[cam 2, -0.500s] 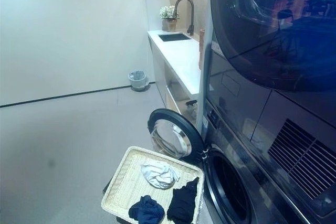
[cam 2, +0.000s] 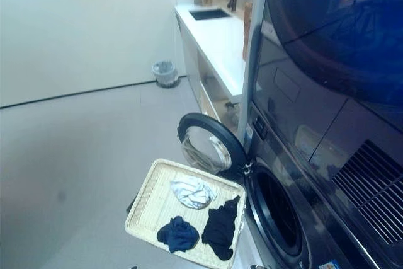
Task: Put the clothes into the washing machine.
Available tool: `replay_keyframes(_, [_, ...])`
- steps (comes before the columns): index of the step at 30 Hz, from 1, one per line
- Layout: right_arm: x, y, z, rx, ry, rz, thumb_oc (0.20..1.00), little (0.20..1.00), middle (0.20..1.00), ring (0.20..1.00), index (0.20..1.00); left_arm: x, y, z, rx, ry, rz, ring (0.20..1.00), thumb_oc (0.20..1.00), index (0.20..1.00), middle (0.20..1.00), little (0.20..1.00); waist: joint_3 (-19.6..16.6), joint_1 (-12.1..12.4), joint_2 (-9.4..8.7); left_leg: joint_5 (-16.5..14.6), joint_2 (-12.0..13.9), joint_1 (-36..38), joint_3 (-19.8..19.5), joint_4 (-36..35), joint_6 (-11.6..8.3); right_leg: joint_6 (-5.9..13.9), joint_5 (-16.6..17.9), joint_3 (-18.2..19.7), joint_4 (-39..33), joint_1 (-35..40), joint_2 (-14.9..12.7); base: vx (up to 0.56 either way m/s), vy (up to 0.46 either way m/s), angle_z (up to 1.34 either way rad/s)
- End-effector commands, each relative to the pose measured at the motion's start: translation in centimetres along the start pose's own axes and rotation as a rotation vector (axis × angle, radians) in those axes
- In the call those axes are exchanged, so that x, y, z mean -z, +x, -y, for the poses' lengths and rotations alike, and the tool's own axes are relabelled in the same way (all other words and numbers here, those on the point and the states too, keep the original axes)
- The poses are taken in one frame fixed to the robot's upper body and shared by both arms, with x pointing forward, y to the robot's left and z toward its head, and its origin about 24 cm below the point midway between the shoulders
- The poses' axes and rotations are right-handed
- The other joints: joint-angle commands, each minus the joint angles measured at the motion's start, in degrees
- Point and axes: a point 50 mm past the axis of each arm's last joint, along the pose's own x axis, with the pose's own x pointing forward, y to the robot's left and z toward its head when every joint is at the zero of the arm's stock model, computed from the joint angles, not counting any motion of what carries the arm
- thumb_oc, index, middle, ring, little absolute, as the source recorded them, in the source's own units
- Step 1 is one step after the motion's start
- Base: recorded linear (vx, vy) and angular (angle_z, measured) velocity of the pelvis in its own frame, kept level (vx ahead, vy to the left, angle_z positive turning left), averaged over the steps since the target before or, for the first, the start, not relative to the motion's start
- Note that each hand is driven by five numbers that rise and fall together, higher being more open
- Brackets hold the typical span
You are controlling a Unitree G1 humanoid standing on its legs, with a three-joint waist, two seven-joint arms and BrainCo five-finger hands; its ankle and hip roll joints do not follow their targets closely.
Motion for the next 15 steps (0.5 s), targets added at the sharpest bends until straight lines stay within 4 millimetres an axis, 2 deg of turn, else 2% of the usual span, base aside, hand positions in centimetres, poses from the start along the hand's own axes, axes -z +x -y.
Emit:
replay_keyframes(1, [-5.3,1.0,0.6,0.020,-0.014,0.182,1.000,1.000,1.000,1.000,1.000,-5.9,0.9,-0.1,-0.161,0.137,0.237,1.000,1.000,1.000,1.000,1.000,3.56,0.30,-2.85,-4.33,-4.74,-0.58,2.32,2.94,2.80,4.08,-2.07,2.44,4.88,-2.47,-0.67,-0.07,-0.019,-0.01])
replay_keyframes(5, [-7.0,1.1,1.0,0.028,-0.034,0.231,1.000,1.000,1.000,1.000,1.000,-9.4,0.9,0.1,-0.257,0.244,0.400,1.000,1.000,1.000,1.000,1.000,5.45,-0.20,-2.69,-3.93,-4.59,-2.09,2.30,2.87,2.69,3.91,-1.90,3.02,5.27,-4.41,-0.38,-0.03,-0.005,-0.02])
replay_keyframes(7, [-8.2,1.1,1.3,0.040,-0.054,0.265,1.000,1.000,1.000,1.000,1.000,-12.0,0.7,0.3,-0.313,0.287,0.503,1.000,1.000,1.000,1.000,1.000,7.03,-0.71,-2.54,-3.84,-4.75,-4.00,2.03,3.77,2.58,3.65,-1.76,3.72,5.60,-6.03,-0.22,-0.03,0.008,-0.06])
replay_keyframes(10, [-9.3,1.1,1.7,0.053,-0.072,0.290,1.000,1.000,1.000,1.000,1.000,-13.6,0.6,0.4,-0.354,0.300,0.562,1.000,1.000,1.000,1.000,1.000,8.29,-1.14,-2.48,-3.64,-4.82,-5.50,1.96,4.36,2.38,3.56,-1.50,4.12,5.66,-7.31,-0.17,-0.03,0.019,-0.12])
replay_keyframes(11, [-10.3,1.1,2.0,0.064,-0.083,0.312,1.000,1.000,1.000,1.000,1.000,-15.0,0.4,0.4,-0.382,0.298,0.600,1.000,1.000,1.000,1.000,1.000,9.26,-1.38,-2.43,-3.42,-4.79,-6.72,2.03,4.70,2.26,3.58,-1.31,4.28,5.80,-8.45,-0.19,-0.05,0.022,-0.15])
replay_keyframes(13, [-10.7,1.2,2.0,0.069,-0.085,0.322,1.000,1.000,1.000,1.000,1.000,-15.5,0.4,0.4,-0.391,0.296,0.615,1.000,1.000,1.000,1.000,1.000,9.61,-1.47,-2.42,-3.34,-4.76,-7.31,2.11,4.91,2.22,3.59,-1.24,4.36,5.95,-9.01,-0.23,-0.06,0.024,-0.18])
replay_keyframes(14, [-12.9,1.2,2.4,0.090,-0.106,0.371,1.000,1.000,1.000,1.000,1.000,-17.9,0.2,0.4,-0.423,0.319,0.667,1.000,1.000,1.000,1.000,1.000,11.55,-1.99,-2.25,-2.79,-4.61,-10.51,2.00,6.21,2.09,3.51,-1.11,4.69,7.99,-12.86,-0.31,-0.08,0.032,-0.12])
replay_keyframes(15, [-13.2,1.2,2.4,0.092,-0.109,0.376,1.000,1.000,1.000,1.000,1.000,-18.1,0.2,0.4,-0.426,0.323,0.671,1.000,1.000,1.000,1.000,1.000,11.75,-2.04,-2.24,-2.75,-4.62,-10.90,1.97,6.43,2.08,3.50,-1.12,4.74,8.30,-13.31,-0.31,-0.12,0.052,-0.15])
